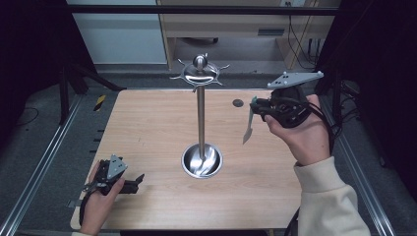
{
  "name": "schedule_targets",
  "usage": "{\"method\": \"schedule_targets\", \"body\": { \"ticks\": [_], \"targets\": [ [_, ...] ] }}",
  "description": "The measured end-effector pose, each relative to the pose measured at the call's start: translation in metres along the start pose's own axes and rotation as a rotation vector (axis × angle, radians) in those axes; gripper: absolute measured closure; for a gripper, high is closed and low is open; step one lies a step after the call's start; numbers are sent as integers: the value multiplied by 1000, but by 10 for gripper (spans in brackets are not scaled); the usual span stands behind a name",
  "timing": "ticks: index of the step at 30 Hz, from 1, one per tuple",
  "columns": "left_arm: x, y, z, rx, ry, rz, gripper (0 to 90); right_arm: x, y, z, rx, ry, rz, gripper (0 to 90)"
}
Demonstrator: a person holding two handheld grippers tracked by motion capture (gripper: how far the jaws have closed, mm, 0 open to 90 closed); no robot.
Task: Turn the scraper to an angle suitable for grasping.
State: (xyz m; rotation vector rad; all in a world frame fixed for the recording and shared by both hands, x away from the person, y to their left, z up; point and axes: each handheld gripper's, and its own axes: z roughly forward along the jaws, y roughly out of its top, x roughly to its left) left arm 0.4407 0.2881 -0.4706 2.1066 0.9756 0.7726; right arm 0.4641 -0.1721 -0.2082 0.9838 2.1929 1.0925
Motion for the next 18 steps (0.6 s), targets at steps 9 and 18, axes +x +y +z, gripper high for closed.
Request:
{"method": "schedule_targets", "body": {
  "ticks": [9,18],
  "targets": [
    [3,-1,1,-1,1,-8,24,11,14,-5,-25,45,-25,752],
    [1,0,0,-4,-3,-1,23,22,24,-9,-50,71,-48,752]
  ]
}}
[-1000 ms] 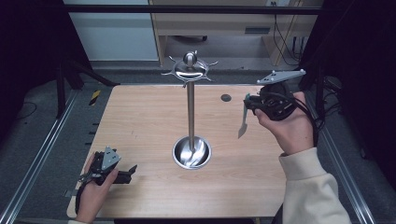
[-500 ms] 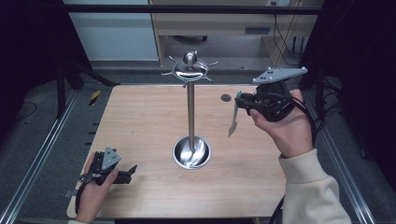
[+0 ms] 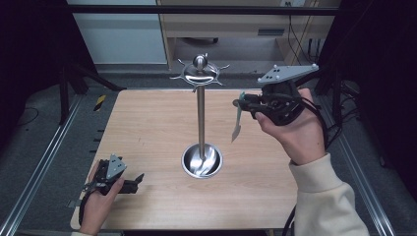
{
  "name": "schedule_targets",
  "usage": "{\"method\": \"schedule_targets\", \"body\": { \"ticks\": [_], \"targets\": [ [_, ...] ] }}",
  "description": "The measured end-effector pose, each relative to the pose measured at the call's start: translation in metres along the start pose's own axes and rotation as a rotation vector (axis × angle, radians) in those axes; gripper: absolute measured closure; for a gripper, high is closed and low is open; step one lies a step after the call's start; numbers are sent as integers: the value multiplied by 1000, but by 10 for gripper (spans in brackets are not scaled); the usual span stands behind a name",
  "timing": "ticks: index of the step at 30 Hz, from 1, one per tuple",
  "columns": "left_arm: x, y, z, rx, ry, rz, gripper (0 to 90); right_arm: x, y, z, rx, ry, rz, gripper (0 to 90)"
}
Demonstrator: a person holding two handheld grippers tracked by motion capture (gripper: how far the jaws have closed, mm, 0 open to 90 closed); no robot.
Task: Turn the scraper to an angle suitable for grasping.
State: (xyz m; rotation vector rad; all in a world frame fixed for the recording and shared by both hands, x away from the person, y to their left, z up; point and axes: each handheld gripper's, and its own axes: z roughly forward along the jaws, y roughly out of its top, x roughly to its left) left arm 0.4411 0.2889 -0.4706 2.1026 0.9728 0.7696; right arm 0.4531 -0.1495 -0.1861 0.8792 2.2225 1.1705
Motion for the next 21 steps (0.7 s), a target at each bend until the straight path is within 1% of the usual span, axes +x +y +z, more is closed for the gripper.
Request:
{"method": "schedule_targets", "body": {
  "ticks": [7,13,21],
  "targets": [
    [1,0,-1,-1,3,-10,23,5,1,-3,-5,27,-13,752],
    [-2,0,-1,5,2,3,24,6,5,-5,-8,34,-20,751],
    [-1,0,0,3,3,-1,23,7,11,-6,-14,46,-25,751]
  ]
}}
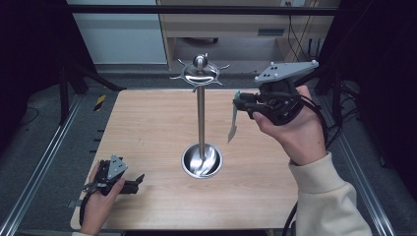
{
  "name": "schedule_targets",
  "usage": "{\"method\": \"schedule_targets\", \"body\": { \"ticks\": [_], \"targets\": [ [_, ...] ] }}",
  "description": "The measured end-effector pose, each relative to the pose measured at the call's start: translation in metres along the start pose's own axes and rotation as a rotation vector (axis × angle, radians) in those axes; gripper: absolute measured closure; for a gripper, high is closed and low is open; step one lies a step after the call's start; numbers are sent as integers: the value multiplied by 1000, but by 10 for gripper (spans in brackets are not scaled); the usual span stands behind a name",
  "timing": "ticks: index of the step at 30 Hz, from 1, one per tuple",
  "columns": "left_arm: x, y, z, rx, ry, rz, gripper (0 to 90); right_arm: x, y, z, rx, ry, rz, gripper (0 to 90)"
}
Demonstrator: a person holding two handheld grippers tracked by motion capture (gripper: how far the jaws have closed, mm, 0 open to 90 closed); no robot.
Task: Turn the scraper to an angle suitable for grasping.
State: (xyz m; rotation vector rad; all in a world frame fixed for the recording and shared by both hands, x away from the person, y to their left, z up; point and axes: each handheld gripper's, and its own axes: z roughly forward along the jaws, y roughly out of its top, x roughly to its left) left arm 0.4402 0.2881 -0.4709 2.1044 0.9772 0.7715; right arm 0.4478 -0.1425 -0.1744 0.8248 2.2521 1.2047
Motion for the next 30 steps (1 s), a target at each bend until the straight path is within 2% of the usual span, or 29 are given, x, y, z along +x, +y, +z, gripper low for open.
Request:
{"method": "schedule_targets", "body": {
  "ticks": [13,30],
  "targets": [
    [0,0,0,0,-2,1,24,6,10,5,10,15,-22,750],
    [0,0,0,1,-3,0,24,3,23,10,29,28,-22,750]
  ]
}}
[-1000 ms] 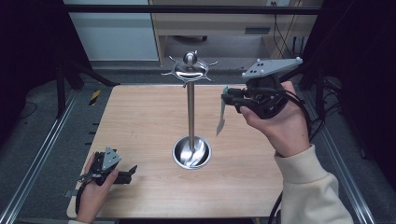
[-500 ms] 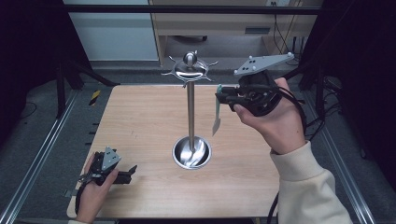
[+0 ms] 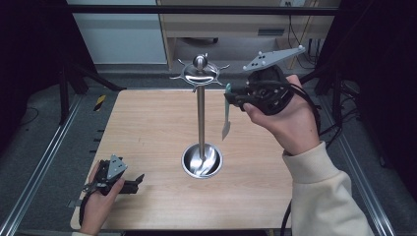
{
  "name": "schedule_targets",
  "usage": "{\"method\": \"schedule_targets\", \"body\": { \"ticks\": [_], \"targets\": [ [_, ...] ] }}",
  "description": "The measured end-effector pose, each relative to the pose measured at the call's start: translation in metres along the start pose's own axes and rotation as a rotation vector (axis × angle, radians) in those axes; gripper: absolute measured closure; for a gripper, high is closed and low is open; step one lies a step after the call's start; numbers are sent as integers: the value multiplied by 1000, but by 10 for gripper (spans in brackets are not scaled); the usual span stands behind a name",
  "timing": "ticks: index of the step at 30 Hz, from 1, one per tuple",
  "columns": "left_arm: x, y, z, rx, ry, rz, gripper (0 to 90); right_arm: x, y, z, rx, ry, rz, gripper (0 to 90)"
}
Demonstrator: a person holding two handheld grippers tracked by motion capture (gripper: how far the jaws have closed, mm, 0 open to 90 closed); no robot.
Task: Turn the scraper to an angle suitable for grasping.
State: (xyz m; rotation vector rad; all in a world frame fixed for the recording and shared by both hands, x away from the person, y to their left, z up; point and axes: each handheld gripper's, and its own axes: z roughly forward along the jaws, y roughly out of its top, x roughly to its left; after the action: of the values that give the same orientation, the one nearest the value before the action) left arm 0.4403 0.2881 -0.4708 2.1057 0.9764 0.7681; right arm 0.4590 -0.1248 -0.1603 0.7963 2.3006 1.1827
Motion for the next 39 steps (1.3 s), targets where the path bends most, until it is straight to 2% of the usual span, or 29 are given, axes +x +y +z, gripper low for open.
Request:
{"method": "schedule_targets", "body": {
  "ticks": [39],
  "targets": [
    [-1,0,1,-8,1,-6,24,1,13,11,59,17,-4,749]
  ]
}}
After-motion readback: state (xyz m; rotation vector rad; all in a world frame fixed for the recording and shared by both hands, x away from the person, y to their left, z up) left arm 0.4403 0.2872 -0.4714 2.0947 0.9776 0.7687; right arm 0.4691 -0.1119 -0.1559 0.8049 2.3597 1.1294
